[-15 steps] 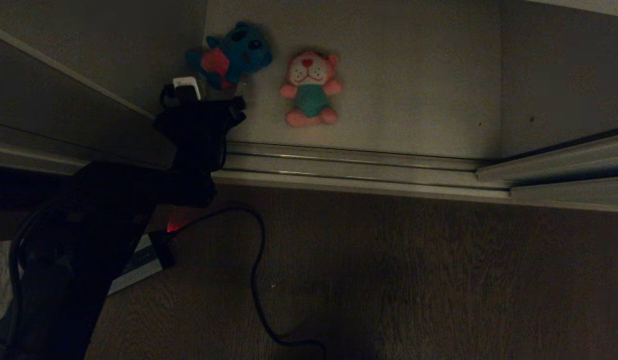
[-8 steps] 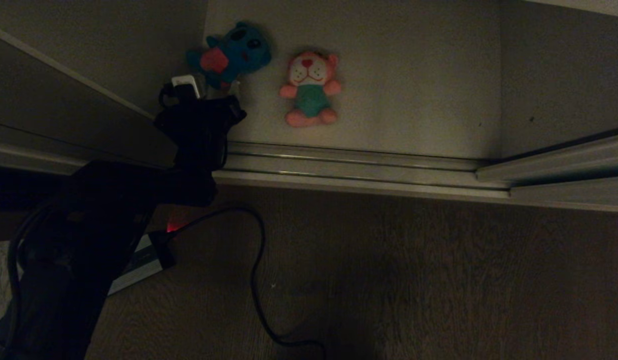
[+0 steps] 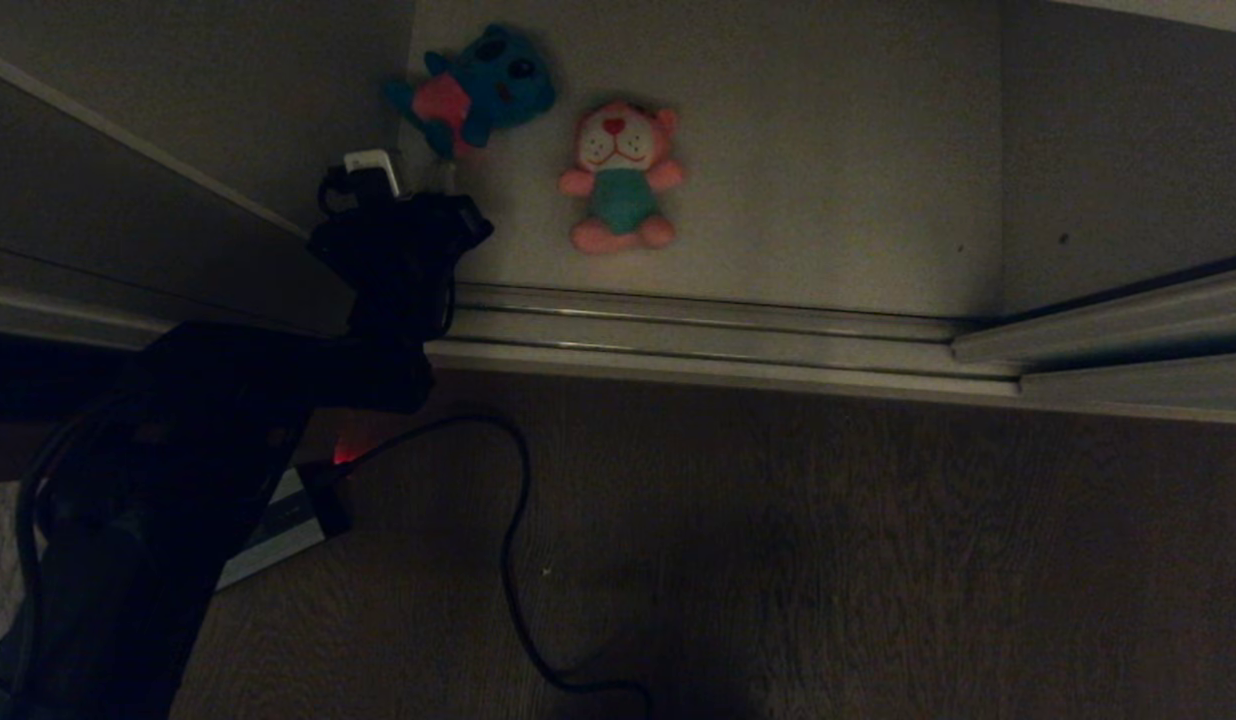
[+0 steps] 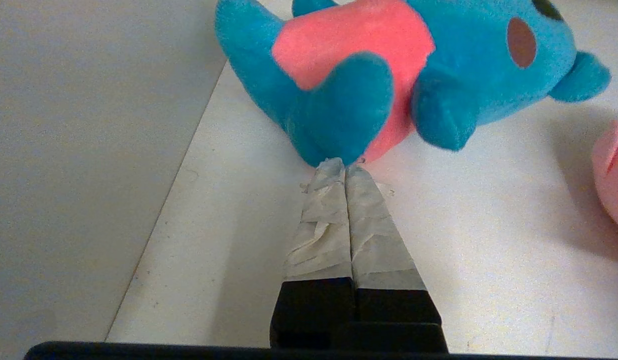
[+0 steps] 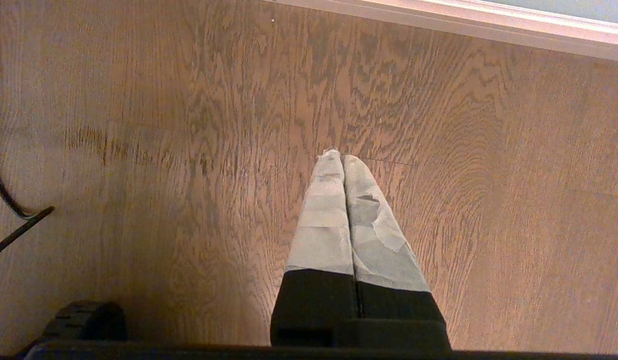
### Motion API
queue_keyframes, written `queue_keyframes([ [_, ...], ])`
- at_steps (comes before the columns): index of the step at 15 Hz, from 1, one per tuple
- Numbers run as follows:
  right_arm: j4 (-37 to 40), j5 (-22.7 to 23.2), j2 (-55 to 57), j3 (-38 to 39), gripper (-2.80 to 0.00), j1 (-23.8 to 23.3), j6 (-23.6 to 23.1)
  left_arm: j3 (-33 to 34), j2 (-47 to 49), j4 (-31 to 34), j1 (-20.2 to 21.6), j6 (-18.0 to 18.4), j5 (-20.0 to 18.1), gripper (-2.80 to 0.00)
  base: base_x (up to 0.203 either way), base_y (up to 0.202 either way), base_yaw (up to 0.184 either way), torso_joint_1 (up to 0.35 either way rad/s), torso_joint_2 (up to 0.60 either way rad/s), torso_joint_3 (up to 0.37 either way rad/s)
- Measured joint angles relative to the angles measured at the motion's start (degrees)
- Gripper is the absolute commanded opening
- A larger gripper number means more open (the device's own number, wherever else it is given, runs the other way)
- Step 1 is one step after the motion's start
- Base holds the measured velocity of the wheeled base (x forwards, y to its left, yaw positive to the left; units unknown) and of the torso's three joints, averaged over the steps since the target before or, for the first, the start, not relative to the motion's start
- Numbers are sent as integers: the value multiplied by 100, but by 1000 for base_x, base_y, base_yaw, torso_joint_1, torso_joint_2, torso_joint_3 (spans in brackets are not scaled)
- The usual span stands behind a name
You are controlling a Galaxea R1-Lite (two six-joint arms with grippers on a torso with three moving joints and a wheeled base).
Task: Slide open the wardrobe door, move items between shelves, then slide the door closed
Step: Place the blue doll on the higher shelf
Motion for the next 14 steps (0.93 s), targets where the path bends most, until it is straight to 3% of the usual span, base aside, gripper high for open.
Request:
queue_keyframes([
  [3, 0, 0, 0, 0, -280, 0, 0, 38, -57, -69, -60, -48, 118, -280, 0, 0, 0, 0, 0, 0],
  [7, -4, 0, 0, 0, -280, 2, 0, 418, -427, -18, -196, -55, 808, -280, 0, 0, 0, 0, 0, 0],
  [13, 0, 1, 0, 0, -280, 0, 0, 1061, -1001, 429, -391, -135, 890, -280, 0, 0, 0, 0, 0, 0],
  [14, -2, 0, 0, 0, -280, 0, 0, 1093, -1025, 422, -439, -129, 903, 0, 0, 0, 0, 0, 0, 0],
])
